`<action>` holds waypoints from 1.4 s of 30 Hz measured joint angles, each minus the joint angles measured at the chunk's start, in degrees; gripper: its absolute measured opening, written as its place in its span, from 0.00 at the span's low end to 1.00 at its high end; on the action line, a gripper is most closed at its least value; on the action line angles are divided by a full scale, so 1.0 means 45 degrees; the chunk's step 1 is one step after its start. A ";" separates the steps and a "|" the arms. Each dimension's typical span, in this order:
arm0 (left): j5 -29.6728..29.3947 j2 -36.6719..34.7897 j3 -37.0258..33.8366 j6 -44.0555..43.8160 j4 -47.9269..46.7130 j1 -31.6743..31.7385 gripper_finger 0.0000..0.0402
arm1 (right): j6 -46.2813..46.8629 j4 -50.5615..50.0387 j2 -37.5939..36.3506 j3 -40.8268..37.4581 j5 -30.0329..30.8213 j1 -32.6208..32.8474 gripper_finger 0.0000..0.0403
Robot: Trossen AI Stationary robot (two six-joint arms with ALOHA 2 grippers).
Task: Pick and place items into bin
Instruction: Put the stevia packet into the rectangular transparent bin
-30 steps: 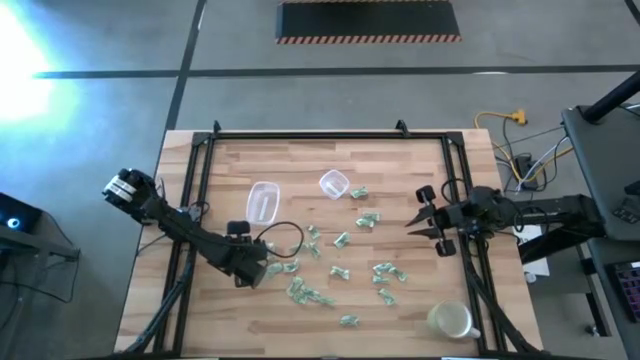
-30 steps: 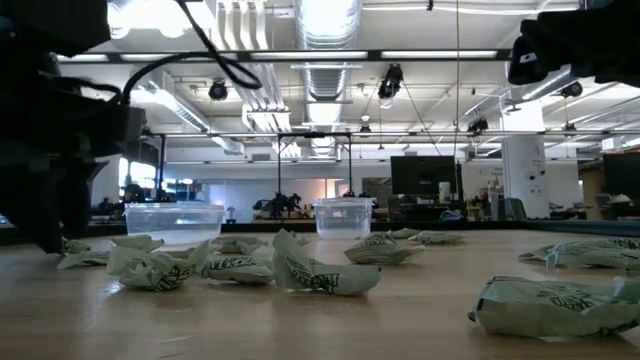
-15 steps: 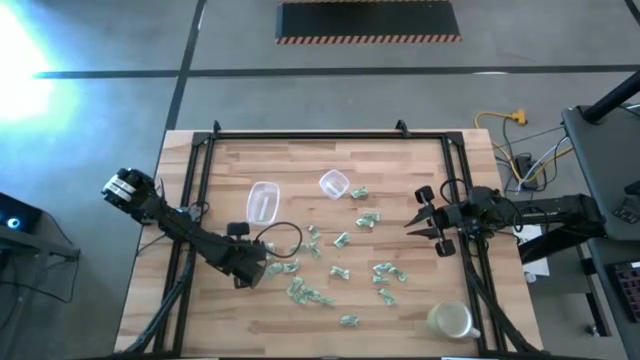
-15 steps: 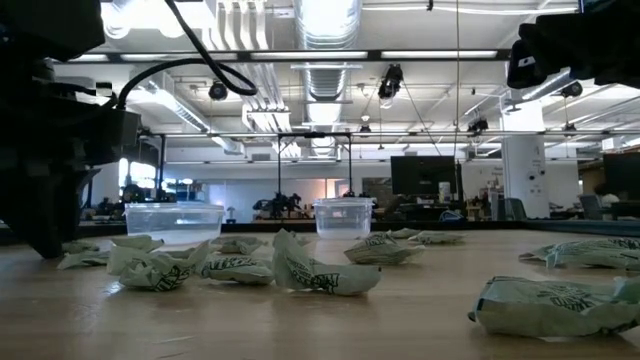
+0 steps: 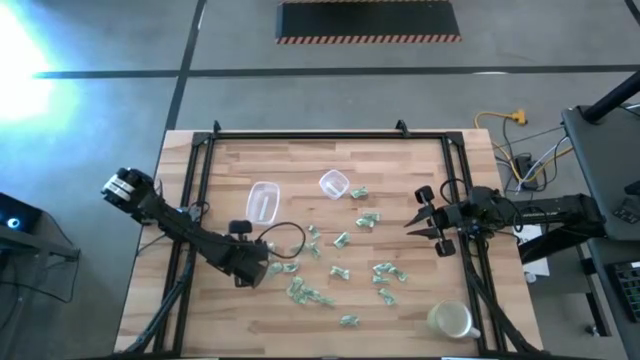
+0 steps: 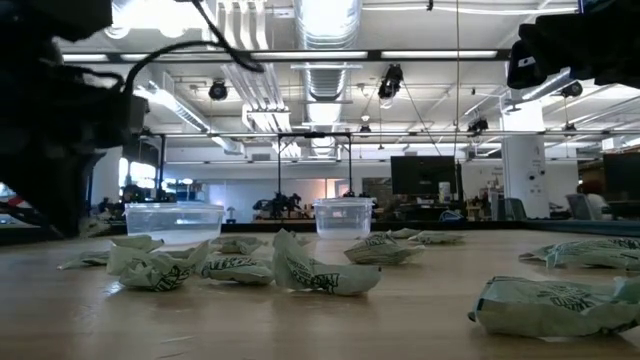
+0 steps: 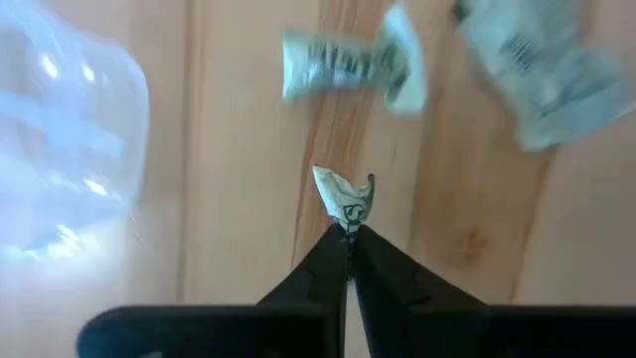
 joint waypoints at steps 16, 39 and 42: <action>-0.5468 -0.1213 0.0517 0.1664 -0.0949 0.1926 0.00 | -0.0029 -0.0010 -0.0011 0.0000 0.0078 0.0000 0.18; -0.4559 -0.1229 0.0158 0.4269 -0.0006 0.4788 0.10 | -0.0078 -0.0019 -0.0006 0.0000 0.0087 0.0000 0.18; -0.4572 -0.1300 0.0153 0.4309 0.0044 0.4874 0.20 | -0.0032 -0.0067 0.0001 0.0000 0.0085 0.0000 0.18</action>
